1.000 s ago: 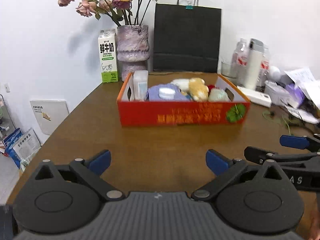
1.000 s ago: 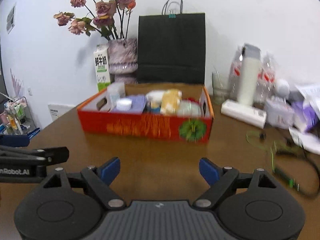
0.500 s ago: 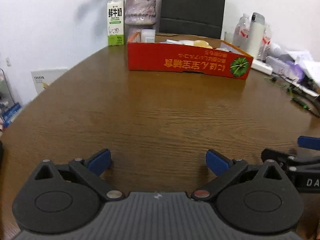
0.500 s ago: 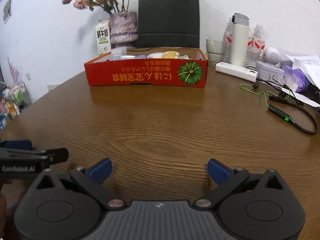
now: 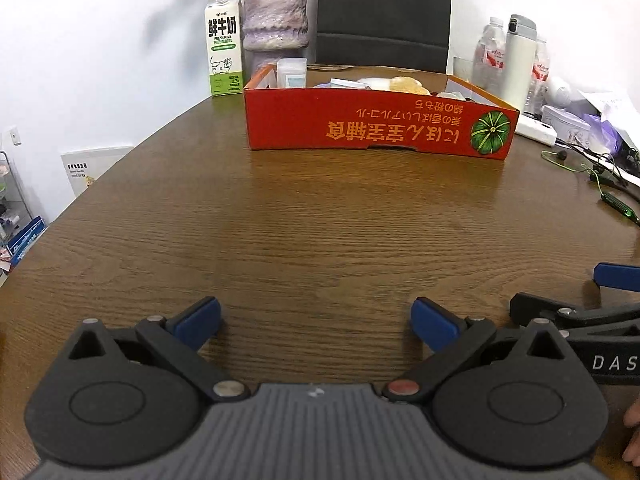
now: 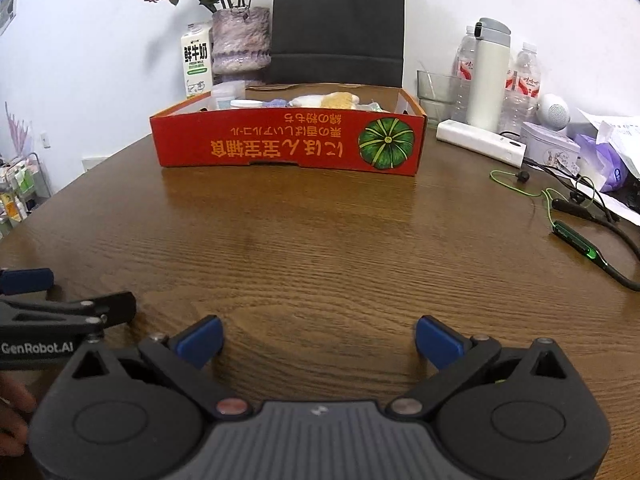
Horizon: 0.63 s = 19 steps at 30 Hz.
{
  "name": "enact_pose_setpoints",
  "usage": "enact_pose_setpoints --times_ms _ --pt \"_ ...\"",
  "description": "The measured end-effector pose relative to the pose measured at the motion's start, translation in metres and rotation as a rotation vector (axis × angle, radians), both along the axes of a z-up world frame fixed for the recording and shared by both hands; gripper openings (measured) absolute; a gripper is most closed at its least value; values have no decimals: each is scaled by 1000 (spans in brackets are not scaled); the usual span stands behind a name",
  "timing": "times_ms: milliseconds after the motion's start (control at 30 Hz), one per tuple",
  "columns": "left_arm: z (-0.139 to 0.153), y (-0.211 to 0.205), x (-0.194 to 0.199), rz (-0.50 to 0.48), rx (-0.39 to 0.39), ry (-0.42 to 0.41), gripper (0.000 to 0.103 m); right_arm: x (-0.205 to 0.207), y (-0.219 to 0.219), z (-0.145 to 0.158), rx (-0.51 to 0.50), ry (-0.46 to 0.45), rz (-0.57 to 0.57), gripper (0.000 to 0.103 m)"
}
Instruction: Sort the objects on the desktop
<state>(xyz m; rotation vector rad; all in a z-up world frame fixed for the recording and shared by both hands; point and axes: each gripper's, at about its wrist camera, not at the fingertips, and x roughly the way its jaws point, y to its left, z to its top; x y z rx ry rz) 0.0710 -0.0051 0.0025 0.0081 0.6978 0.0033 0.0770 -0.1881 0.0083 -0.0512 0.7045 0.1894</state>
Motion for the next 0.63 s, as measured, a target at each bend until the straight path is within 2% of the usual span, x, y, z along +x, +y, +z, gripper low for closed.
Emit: enact_pose_setpoints --times_ms 633 --pt "0 2 1 18 -1 0 103 1 1 0 0 0 -7 103"
